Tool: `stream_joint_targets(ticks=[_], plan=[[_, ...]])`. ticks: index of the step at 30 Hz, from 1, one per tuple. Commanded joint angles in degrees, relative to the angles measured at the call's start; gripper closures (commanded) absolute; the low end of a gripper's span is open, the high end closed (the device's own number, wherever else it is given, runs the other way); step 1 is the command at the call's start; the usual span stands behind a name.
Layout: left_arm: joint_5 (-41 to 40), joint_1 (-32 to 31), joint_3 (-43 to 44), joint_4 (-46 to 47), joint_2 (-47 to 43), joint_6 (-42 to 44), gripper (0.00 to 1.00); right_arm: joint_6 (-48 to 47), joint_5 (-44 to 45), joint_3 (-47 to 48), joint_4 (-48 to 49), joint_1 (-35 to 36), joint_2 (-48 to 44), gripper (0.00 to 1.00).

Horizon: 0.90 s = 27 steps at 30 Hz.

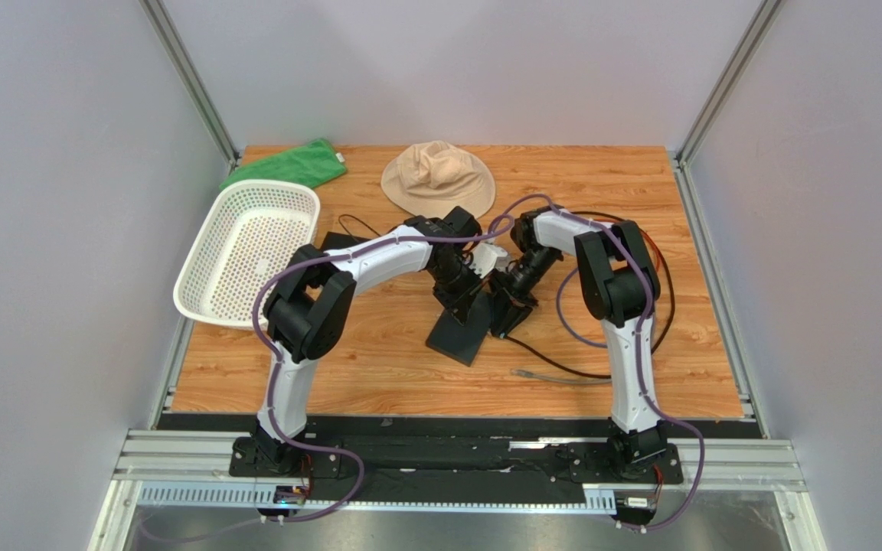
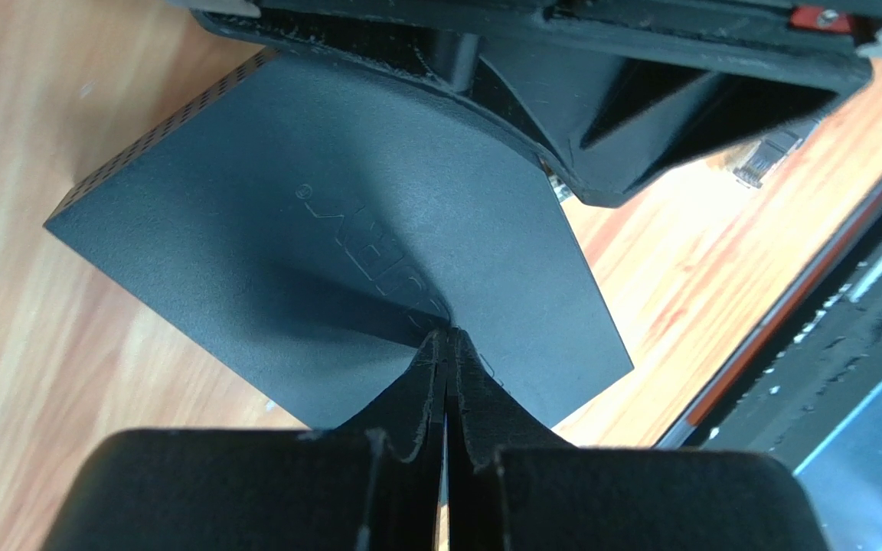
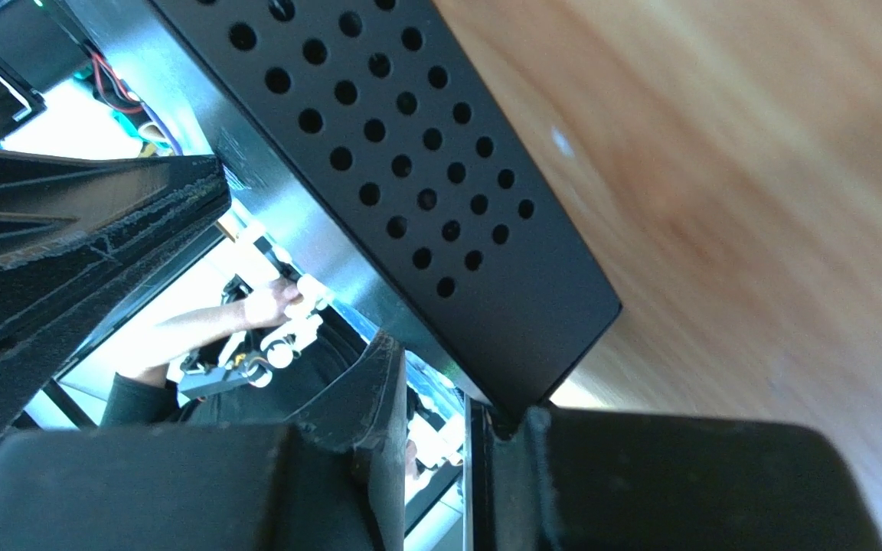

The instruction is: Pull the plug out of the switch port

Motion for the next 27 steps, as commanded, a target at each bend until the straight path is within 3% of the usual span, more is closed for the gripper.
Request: stream_joint_targets(ticks=[1,5,11,12,15,20,27], plan=[[-12.7,1.4,-5.1,-1.4,7.2,3.2,1.0,-7.0,26.5,-5.1,-11.7,-3.7,2.6,1.0],[-12.8,1.5,-5.6,-1.3,7.2,3.3,1.0,-14.7,20.9,-6.6,-16.5,-4.5,3.9,1.0],[-9.0,2.4,-0.8,-5.2,4.7,3.8,1.0,-14.3,14.1,-0.7,-11.4,-4.7,3.3,1.0],[-8.0,2.5,1.3,-5.9,3.8,4.1,0.76,-14.3,12.7,0.8,-11.4,-4.7,3.7,1.0],[-6.6,2.6,1.7,-5.8,-1.7,3.4,0.45,-14.8,8.1,5.3,-10.9,-4.6,4.0,1.0],[-4.0,3.1,-2.1,-5.5,-9.0,1.9,0.37,-18.4,4.7,6.3,-6.5,-4.1,0.2,1.0],[7.5,9.9,-5.5,-0.7,-8.6,-1.6,0.32,-24.7,-2.9,2.8,-1.8,-2.0,-8.0,1.0]])
